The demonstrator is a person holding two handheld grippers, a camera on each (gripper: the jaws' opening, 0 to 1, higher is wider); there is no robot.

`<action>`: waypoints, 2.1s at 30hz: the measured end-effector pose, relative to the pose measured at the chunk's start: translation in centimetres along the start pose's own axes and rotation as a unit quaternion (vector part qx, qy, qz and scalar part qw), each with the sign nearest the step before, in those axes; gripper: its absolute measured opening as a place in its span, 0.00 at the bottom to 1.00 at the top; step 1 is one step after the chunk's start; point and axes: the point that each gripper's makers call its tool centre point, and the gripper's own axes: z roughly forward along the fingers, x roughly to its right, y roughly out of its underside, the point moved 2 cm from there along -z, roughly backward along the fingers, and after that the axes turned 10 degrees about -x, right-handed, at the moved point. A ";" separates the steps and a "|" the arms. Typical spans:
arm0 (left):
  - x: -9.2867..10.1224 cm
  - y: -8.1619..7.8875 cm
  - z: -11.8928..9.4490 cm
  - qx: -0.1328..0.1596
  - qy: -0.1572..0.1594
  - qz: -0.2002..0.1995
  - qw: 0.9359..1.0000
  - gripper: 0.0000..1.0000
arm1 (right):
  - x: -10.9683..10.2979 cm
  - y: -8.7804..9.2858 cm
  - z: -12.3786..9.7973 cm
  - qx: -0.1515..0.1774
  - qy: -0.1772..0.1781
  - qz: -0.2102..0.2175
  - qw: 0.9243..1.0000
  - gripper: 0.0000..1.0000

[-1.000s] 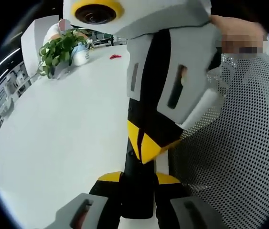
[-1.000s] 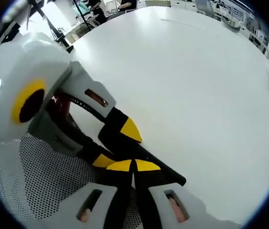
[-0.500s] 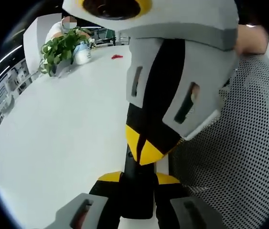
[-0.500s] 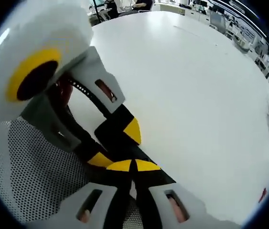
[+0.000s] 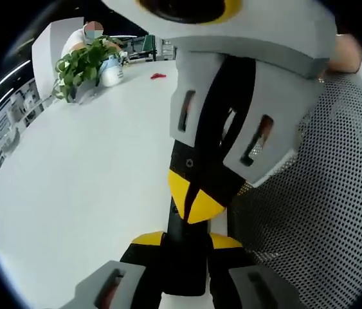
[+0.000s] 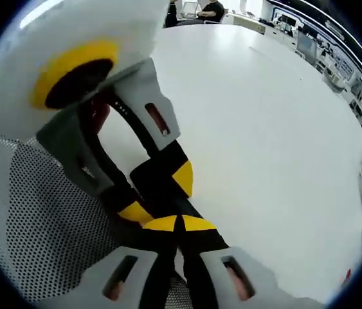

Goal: Press the specified remote control buttons in sequence, fully releasing each button before pressing the next.

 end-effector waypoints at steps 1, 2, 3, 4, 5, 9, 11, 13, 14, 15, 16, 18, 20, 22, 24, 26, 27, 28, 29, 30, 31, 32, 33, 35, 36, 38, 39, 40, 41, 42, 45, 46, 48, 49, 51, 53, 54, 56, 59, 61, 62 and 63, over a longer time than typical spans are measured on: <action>0.0 0.0 0.0 0.000 0.000 0.000 1.000 0.25 | 0.0 0.0 0.0 -0.004 -0.005 0.015 1.000 0.00; 0.0 0.0 0.0 0.000 0.000 0.001 1.000 0.25 | 0.1 0.0 0.0 -0.009 -0.006 0.024 1.000 0.00; 0.0 0.0 0.0 0.000 -0.001 0.001 1.000 0.25 | 0.1 -0.1 0.0 -0.014 -0.004 0.022 1.000 0.00; 0.0 0.0 0.0 0.000 -0.001 0.001 1.000 0.25 | 0.0 -0.1 0.0 -0.017 -0.001 0.016 1.000 0.00; 0.0 0.0 0.0 0.001 -0.001 0.000 1.000 0.25 | -0.1 -0.1 0.0 -0.019 0.002 0.011 1.000 0.00; 0.0 0.0 0.0 0.001 -0.001 0.000 1.000 0.25 | -0.1 0.0 0.0 -0.022 0.009 0.002 1.000 0.00; 0.0 0.0 0.0 0.001 -0.001 -0.001 1.000 0.25 | -0.1 0.0 0.0 -0.022 0.007 0.003 1.000 0.00; 0.0 0.0 0.0 0.001 -0.001 -0.001 1.000 0.25 | -0.1 0.0 0.0 -0.021 0.006 0.008 1.000 0.00; 0.0 0.0 0.0 0.002 -0.001 -0.002 1.000 0.25 | -0.1 0.0 0.0 -0.021 0.006 0.009 1.000 0.00; 0.0 0.0 0.0 0.002 -0.001 -0.002 1.000 0.25 | -0.2 0.0 0.0 -0.019 0.010 0.005 1.000 0.00; 0.0 0.0 0.0 0.002 -0.001 -0.003 1.000 0.25 | -0.2 0.0 0.0 -0.018 0.017 -0.011 1.000 0.00; 0.0 0.0 0.0 0.002 -0.001 -0.003 1.000 0.25 | -0.1 -0.1 0.1 -0.014 0.038 -0.059 0.997 0.00; -0.1 0.0 0.0 0.002 -0.001 -0.006 1.000 0.25 | -0.2 -0.1 0.1 -0.017 0.044 -0.085 0.995 0.00; -0.1 -0.1 0.1 0.004 0.000 -0.009 1.000 0.25 | -0.3 -0.2 0.1 -0.018 0.044 -0.078 0.996 0.00; -0.1 -0.1 0.1 0.003 -0.001 -0.008 1.000 0.25 | -0.3 -0.1 0.1 -0.024 0.044 -0.074 0.996 0.00; -0.1 -0.1 0.1 0.004 -0.001 -0.009 1.000 0.25 | -0.2 -0.2 0.1 -0.022 0.044 -0.074 0.996 0.00; -0.1 -0.1 0.1 0.004 -0.001 -0.009 1.000 0.25 | -0.1 -0.1 0.1 -0.019 0.041 -0.067 0.997 0.00; -0.1 -0.1 0.1 0.004 -0.001 -0.008 1.000 0.25 | -0.1 -0.1 0.1 -0.014 0.035 -0.053 0.998 0.00; -0.1 -0.1 0.1 0.004 -0.002 -0.007 1.000 0.25 | -0.1 -0.1 0.1 -0.011 0.024 -0.032 0.999 0.00; 0.0 -0.1 0.1 0.004 -0.002 -0.006 1.000 0.25 | -0.1 -0.1 0.1 -0.011 0.019 -0.021 1.000 0.00; 0.0 -0.1 0.1 0.004 -0.003 -0.005 1.000 0.25 | 0.0 -0.1 0.0 -0.012 0.014 -0.007 1.000 0.00; 0.0 -0.1 0.1 0.004 -0.003 -0.005 1.000 0.25 | 0.1 -0.1 0.0 -0.014 0.012 -0.003 1.000 0.00; 0.0 -0.1 0.1 0.005 -0.003 -0.005 1.000 0.25 | 0.1 -0.1 0.0 -0.015 0.012 -0.001 1.000 0.00; 0.0 -0.1 0.1 0.005 -0.004 -0.004 1.000 0.25 | 0.1 -0.1 0.0 -0.017 0.009 0.004 1.000 0.00; 0.0 -0.1 0.1 0.005 -0.004 -0.003 1.000 0.25 | 0.1 -0.1 0.0 -0.019 0.007 0.009 1.000 0.00; 0.0 -0.1 0.1 0.003 -0.004 -0.001 1.000 0.25 | 0.1 -0.1 0.0 -0.022 0.000 0.023 0.999 0.00; 0.0 -0.1 0.1 0.003 -0.004 -0.001 1.000 0.25 | 0.1 -0.1 -0.1 -0.021 -0.003 0.025 0.999 0.00; 0.0 -0.1 0.1 0.002 -0.004 0.000 1.000 0.25 | 0.0 -0.1 -0.1 -0.019 -0.007 0.028 0.999 0.00; 0.0 -0.1 0.1 0.002 -0.004 0.001 1.000 0.25 | -0.1 -0.2 0.0 -0.018 -0.014 0.031 0.999 0.00; 0.0 0.0 0.1 0.001 -0.003 0.001 1.000 0.25 | -0.5 -0.4 0.0 -0.015 -0.029 0.036 0.999 0.00; 0.0 0.0 0.1 0.002 -0.003 0.000 1.000 0.25 | -0.9 -0.7 0.0 -0.006 -0.033 0.031 0.999 0.00; 0.0 0.0 0.1 0.002 -0.003 -0.001 1.000 0.25 | -1.0 -0.7 0.0 -0.006 -0.032 0.026 0.999 0.00; 0.0 0.0 0.1 0.003 -0.003 -0.001 1.000 0.25 | -1.1 -0.6 0.3 -0.010 -0.033 0.020 0.999 0.00; 0.0 0.0 0.1 0.003 -0.003 -0.002 1.000 0.25 | -1.2 -0.5 0.5 -0.014 -0.036 0.018 0.999 0.00; 0.0 0.0 0.1 0.002 -0.002 -0.002 1.000 0.25 | -1.2 -0.7 0.3 -0.012 -0.036 0.015 0.999 0.00; 0.0 0.0 0.0 0.003 -0.002 -0.002 1.000 0.25 | -1.1 -0.7 0.3 -0.010 -0.039 0.018 0.999 0.00; 0.0 0.0 0.1 0.002 -0.002 -0.002 1.000 0.25 | -1.1 -0.7 0.3 -0.009 -0.040 0.018 0.999 0.00; 0.0 0.0 0.1 0.002 -0.002 -0.002 1.000 0.25 | -1.1 -0.9 0.3 -0.003 -0.041 0.018 0.999 0.00; 0.0 0.0 0.1 0.002 -0.002 -0.002 1.000 0.25 | -1.1 -1.1 0.4 0.001 -0.043 0.020 0.999 0.00; 0.0 0.0 0.1 0.002 -0.002 -0.002 1.000 0.25 | -1.1 -1.0 0.4 0.005 -0.046 0.031 0.998 0.00; 0.0 0.0 0.1 0.001 -0.002 -0.001 1.000 0.25 | -1.1 -1.0 0.4 0.007 -0.047 0.034 0.998 0.00; 0.0 0.0 0.0 0.001 -0.002 -0.001 1.000 0.25 | -1.1 -1.0 0.5 0.008 -0.047 0.034 0.998 0.00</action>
